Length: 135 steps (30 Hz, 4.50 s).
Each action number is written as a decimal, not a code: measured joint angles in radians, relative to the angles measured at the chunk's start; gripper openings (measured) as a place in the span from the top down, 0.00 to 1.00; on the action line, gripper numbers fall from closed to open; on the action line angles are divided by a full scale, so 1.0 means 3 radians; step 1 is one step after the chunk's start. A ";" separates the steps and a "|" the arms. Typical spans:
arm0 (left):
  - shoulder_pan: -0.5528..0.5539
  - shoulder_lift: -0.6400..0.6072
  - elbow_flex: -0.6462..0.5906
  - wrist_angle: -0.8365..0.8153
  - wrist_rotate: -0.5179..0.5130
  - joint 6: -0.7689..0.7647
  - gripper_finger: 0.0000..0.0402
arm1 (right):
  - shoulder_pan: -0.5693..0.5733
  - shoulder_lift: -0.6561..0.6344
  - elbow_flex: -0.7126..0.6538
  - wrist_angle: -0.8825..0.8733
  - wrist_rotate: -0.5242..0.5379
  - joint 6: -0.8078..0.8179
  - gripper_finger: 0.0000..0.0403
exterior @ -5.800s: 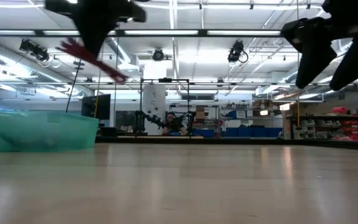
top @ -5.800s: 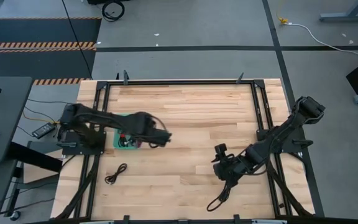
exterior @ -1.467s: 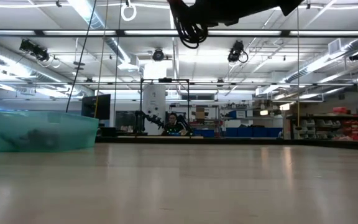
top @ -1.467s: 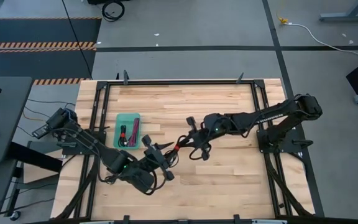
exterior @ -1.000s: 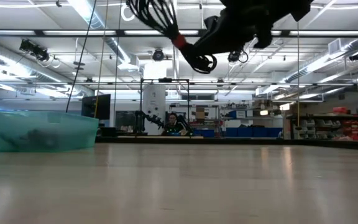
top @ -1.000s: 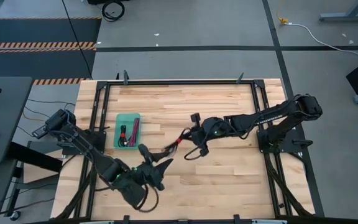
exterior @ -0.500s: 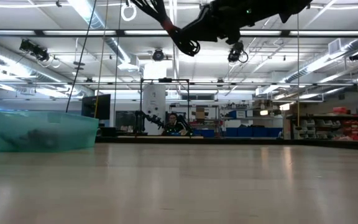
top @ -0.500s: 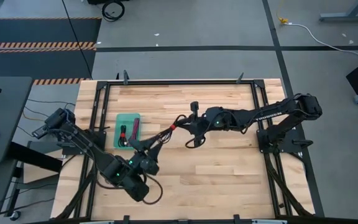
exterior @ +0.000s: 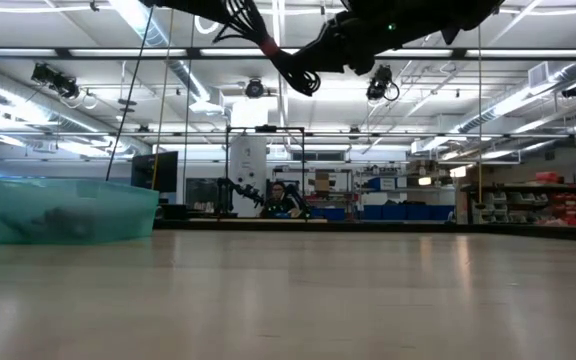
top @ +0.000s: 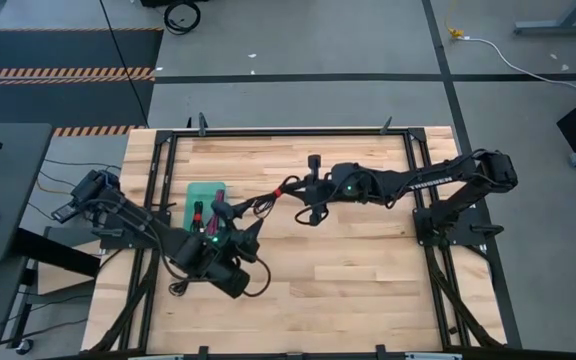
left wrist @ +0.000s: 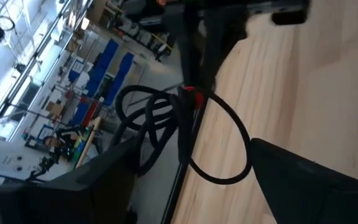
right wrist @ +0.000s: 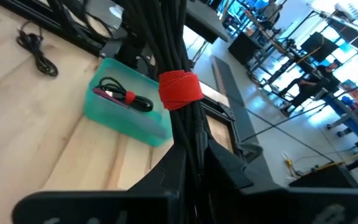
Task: Pick and place USB-C Cables
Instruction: Put the black USB cable into the green bin
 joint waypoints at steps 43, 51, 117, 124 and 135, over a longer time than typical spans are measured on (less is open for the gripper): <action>0.0091 -0.0024 -0.0001 -0.0434 -0.0257 -0.0651 0.23 | -0.0072 0.0003 0.0004 -0.0166 -0.0461 0.0235 0.89; 0.0091 -0.0024 -0.0001 -0.0355 0.0065 -0.0552 0.23 | -0.0136 0.0005 0.0004 -0.0189 -0.0360 0.0286 0.88; 0.0421 -0.0021 -0.0003 -0.2177 0.0676 -0.3087 0.97 | -0.0333 0.0006 -0.0001 -0.0143 0.0118 0.0113 0.48; 0.0356 -0.0054 -0.0057 -0.2501 0.1337 -0.3545 0.97 | -0.0342 0.0006 -0.0001 -0.0140 0.0121 0.0149 0.44; 0.0349 -0.0050 -0.0059 -0.2500 0.1920 -0.3451 0.97 | -0.0354 0.0006 -0.0001 -0.0119 0.0119 0.0120 0.45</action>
